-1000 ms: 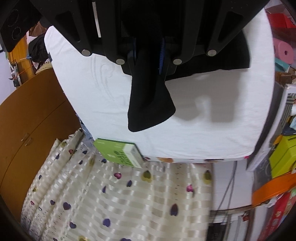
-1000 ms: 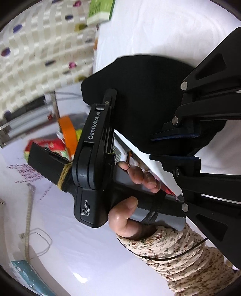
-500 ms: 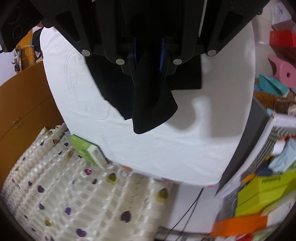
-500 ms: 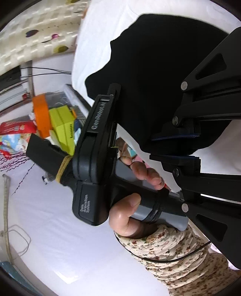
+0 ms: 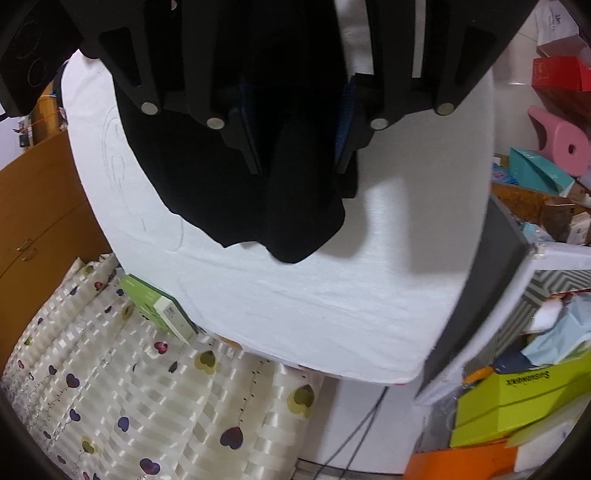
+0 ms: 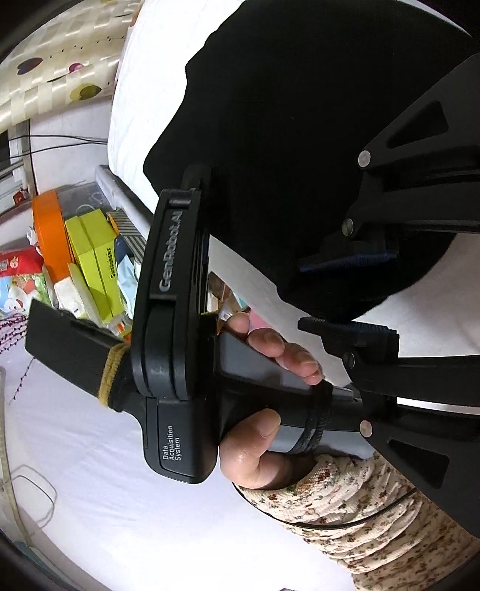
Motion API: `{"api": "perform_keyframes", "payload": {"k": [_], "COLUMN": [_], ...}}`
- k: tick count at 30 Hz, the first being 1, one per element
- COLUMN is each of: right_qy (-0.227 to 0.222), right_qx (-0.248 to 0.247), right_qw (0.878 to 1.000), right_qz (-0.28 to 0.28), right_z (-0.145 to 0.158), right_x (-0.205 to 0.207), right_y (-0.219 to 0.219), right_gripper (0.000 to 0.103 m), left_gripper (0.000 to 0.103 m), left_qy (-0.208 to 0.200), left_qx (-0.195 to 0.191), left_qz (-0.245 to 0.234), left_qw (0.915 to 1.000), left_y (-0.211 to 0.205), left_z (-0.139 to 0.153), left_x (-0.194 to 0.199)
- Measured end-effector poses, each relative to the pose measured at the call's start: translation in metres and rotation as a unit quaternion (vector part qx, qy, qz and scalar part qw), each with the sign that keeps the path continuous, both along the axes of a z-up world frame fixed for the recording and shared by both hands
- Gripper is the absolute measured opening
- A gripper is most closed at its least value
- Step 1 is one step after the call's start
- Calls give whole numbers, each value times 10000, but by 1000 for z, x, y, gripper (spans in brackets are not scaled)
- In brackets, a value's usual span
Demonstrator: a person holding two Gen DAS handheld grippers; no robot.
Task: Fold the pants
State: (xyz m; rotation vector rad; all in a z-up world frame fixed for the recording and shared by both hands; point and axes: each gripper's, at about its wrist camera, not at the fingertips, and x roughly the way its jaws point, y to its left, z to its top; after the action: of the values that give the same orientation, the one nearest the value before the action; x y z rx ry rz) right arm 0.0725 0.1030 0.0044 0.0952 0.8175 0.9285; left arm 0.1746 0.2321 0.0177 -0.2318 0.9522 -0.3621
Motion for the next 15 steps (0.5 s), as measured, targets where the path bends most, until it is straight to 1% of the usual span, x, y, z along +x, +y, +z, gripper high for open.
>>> {"api": "perform_keyframes", "payload": {"k": [1,3,6,8,9,11,12,15], "right_qy": [-34,-103,-308,-503,-598,-749,-803,-700], "right_qx": [-12,-18,109,150,117,-114,-293,-689], "right_qw": [10000,9999,9994,9986,9977,9948,9923,9860], "right_qz": [38,118,96,-110,-296,-675,-894,-1346], "right_z": [3,8,23,33,36,38,37,23], "right_x": [-2,-7,-11,-15,-17,-17,-15,-6], "right_y": [-2,-5,-24,-46,-59,-79,-87,-101], "right_gripper": [28,30,32,32,35,38,38,38], "left_gripper": [43,50,51,51,51,51,51,51], "left_qy": [-34,-114,-173,-235,-267,-393,-449,-583], "left_qx": [12,-19,-68,-142,-197,-243,-249,-258], "left_qz": [57,212,415,527,550,593,600,623], "left_qw": [10000,9997,9990,9982,9979,9972,9969,9960], "left_y": [3,10,19,23,24,22,21,16], "left_z": [1,3,5,9,11,19,22,30], "left_x": [-2,-8,-21,-32,-39,-52,-58,-74]}}
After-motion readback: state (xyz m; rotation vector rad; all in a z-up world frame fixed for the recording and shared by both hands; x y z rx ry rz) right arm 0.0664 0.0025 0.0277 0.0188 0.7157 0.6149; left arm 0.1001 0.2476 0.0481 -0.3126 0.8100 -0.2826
